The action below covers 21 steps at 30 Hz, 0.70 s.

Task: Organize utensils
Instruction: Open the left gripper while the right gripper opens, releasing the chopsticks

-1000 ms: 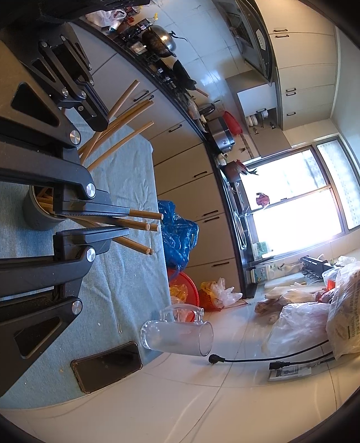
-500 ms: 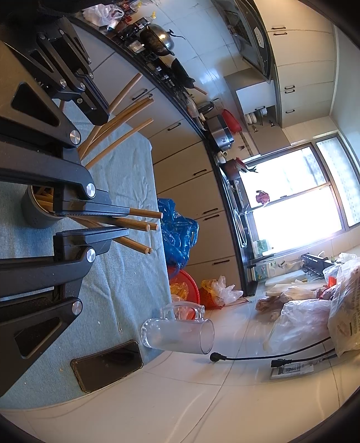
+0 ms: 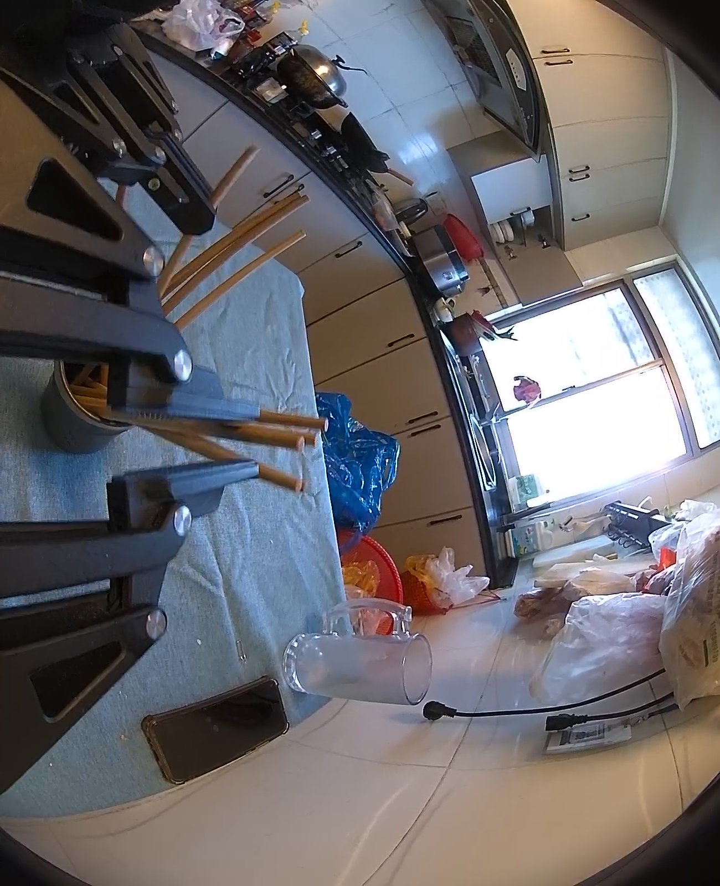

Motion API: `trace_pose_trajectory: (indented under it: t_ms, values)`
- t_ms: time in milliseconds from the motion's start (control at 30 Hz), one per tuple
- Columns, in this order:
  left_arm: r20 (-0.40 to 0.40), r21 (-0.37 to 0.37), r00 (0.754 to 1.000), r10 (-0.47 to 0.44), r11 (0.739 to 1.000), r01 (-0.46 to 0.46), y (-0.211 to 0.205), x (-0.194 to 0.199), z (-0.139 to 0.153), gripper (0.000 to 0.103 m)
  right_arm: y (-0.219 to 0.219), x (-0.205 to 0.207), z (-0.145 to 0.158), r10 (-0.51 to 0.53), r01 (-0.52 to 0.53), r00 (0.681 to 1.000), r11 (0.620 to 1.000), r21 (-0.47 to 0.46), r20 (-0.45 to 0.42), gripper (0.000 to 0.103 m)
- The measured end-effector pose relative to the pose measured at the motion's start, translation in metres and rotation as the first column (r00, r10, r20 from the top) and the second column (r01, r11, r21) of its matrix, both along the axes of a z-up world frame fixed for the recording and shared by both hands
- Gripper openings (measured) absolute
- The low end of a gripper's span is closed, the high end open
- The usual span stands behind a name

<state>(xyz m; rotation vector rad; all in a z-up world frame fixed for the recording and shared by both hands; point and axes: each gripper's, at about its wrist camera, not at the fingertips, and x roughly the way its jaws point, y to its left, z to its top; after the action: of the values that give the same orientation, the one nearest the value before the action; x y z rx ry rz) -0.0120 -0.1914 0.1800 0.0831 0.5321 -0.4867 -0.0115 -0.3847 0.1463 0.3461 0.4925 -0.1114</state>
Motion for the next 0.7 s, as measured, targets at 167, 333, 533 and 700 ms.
trace_pose_trajectory:
  t_ms: [167, 333, 533, 700]
  values:
    - [0.007, -0.002, 1.0, 0.002, 1.0, -0.002, 0.003, -0.007, 0.006, 0.008, -0.006, -0.003, 0.001, -0.008, 0.008, 1.0, 1.0, 0.015, -0.002, 0.026]
    - [0.014, -0.011, 1.0, 0.007, 1.0, -0.007, 0.007, -0.016, 0.015, 0.022, -0.007, -0.011, 0.008, -0.022, 0.022, 1.0, 1.0, 0.022, 0.008, 0.028]
    - [0.059, -0.013, 0.998, 0.013, 1.0, -0.012, 0.012, -0.039, 0.031, 0.04, -0.006, -0.032, 0.023, -0.035, 0.034, 0.999, 0.999, 0.024, 0.041, 0.029]
    - [0.079, -0.019, 0.996, 0.035, 0.999, -0.034, 0.023, -0.062, 0.042, 0.056, 0.001, -0.056, 0.039, -0.045, 0.044, 0.997, 0.999, 0.014, 0.068, 0.035]
